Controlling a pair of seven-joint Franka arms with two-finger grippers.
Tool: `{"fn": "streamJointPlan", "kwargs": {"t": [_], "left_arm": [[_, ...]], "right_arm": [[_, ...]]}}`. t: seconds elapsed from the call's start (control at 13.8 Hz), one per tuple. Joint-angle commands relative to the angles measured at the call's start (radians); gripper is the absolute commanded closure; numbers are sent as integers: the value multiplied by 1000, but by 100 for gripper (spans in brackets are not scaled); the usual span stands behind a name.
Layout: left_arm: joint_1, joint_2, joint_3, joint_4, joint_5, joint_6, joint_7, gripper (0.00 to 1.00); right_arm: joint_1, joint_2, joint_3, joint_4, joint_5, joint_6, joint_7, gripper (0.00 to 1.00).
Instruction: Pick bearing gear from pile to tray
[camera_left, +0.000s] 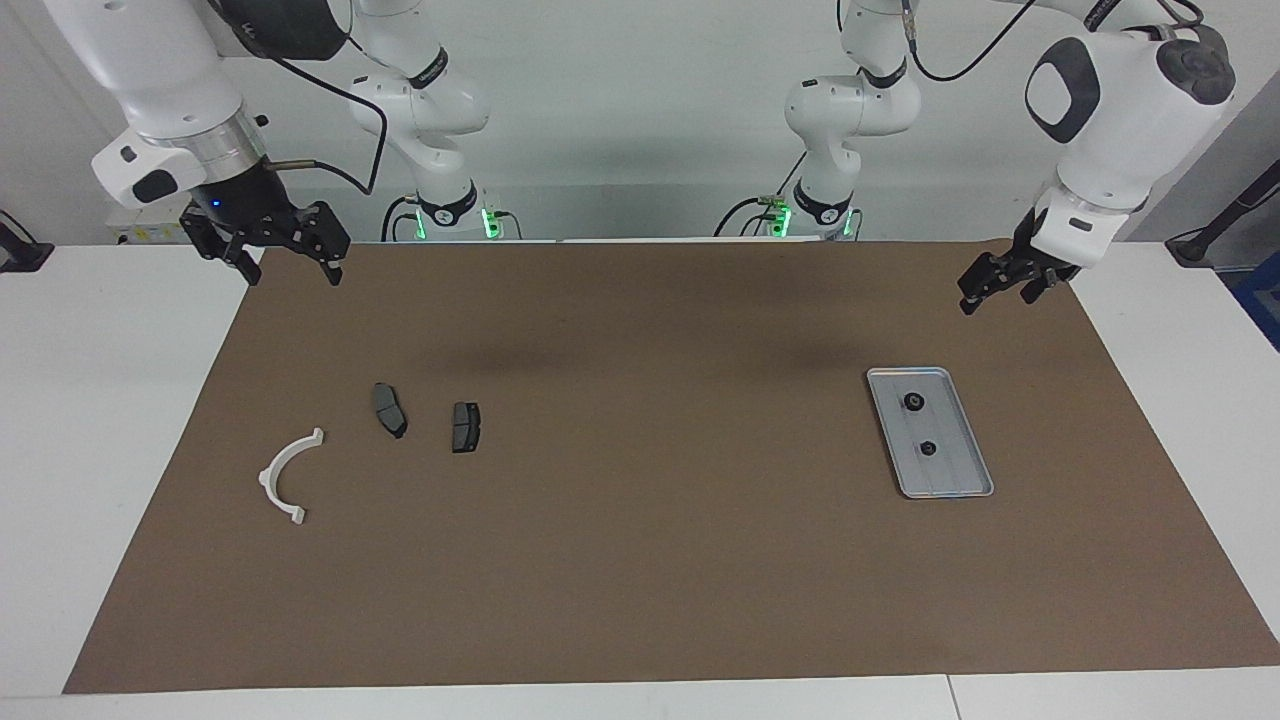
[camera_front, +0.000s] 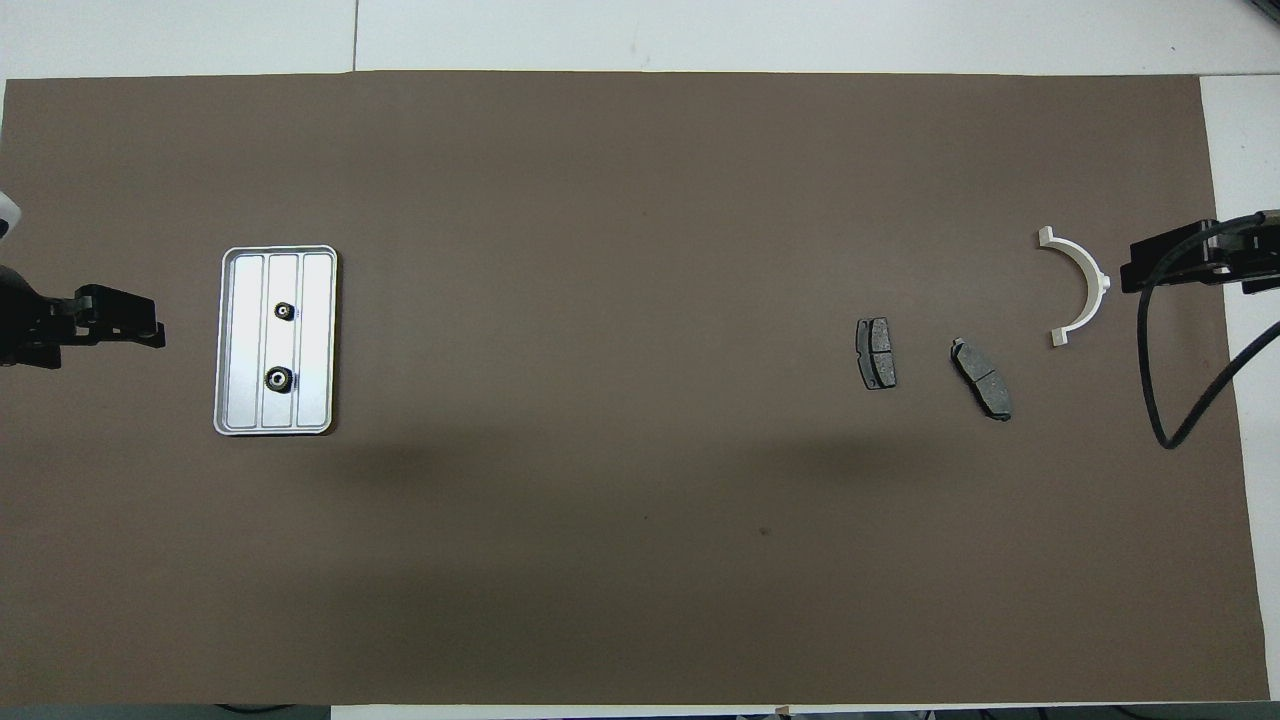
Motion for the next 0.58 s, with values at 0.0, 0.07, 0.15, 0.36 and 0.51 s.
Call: {"fn": "streamJointPlan", "kwargs": {"t": [0.0,0.07,0.15,0.36,0.51], "left_arm": [[16,-8,-21,-23,6,-3,-8,0],[15,-5,-21,-16,4,6,-11,0],[16,-6,-21,-19,3,3,-7,0],[18,-17,-44,-5,-7,-31,5,0],[18,-27,-61,10,-8,-49,5,0]], "right_arm": [[-9,-31,4,-40,11,24,-23,0],[-9,-31,4,-40,11,25,-25,0],[-9,-31,4,-40,11,25,-25,0],[-7,-31,4,-40,11,25,-25,0],[-7,-32,4,-39,11,25,-25,0]]}}
